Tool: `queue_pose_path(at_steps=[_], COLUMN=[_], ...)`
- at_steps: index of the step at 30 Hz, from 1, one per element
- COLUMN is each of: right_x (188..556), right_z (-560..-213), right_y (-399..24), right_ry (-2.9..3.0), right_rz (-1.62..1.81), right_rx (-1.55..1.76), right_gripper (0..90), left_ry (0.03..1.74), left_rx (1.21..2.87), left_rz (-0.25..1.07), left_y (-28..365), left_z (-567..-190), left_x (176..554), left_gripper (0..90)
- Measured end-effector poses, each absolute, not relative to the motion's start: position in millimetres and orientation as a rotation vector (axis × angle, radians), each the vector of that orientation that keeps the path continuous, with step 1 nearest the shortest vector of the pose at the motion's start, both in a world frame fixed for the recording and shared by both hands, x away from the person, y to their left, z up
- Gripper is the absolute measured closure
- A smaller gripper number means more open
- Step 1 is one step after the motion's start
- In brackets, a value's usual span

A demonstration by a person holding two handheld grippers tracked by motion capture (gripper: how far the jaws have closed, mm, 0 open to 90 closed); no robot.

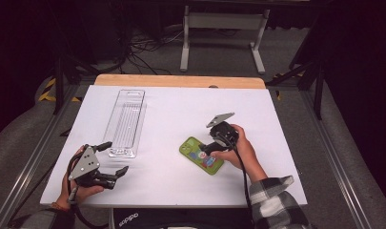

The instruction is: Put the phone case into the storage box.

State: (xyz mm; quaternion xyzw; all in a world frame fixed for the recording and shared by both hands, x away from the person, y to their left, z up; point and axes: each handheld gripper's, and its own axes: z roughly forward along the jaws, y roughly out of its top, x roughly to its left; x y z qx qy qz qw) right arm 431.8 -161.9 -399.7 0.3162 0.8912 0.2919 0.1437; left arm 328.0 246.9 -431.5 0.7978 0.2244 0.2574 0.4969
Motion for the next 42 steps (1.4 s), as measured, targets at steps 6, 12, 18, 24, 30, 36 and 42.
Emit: queue_pose_path(at_steps=[6, 12, 18, 24, 30, 36, 42], right_x=[441, 457, 467, 465, 463, 462, 456], right_z=[-411, -421, -432, -437, -436, -436, -428], right_y=[-126, -101, -93, -86, -87, -89, -94], right_ry=[2.694, 2.741, 2.784, 2.794, 2.791, 2.782, 2.721], right_rz=[0.726, 0.606, 0.536, 0.482, 0.501, 0.530, 0.648], right_rx=[0.896, 0.937, 0.980, 0.972, 0.962, 0.947, 0.958], right_gripper=[9.9, 9.8, 8.6, 9.9, 15.7, 16.2, 16.4], left_ry=[0.542, 0.538, 0.542, 0.541, 0.540, 0.542, 0.552], left_rx=[1.931, 1.937, 1.933, 1.940, 1.949, 1.951, 1.944], left_rz=[0.622, 0.622, 0.614, 0.610, 0.612, 0.617, 0.614], left_y=[247, 246, 246, 244, 244, 244, 243], left_z=[-432, -432, -433, -433, -434, -434, -434], left_x=[328, 328, 328, 329, 329, 329, 328], left_gripper=[5.4, 5.4, 5.4, 5.4, 5.4, 5.6, 5.6])
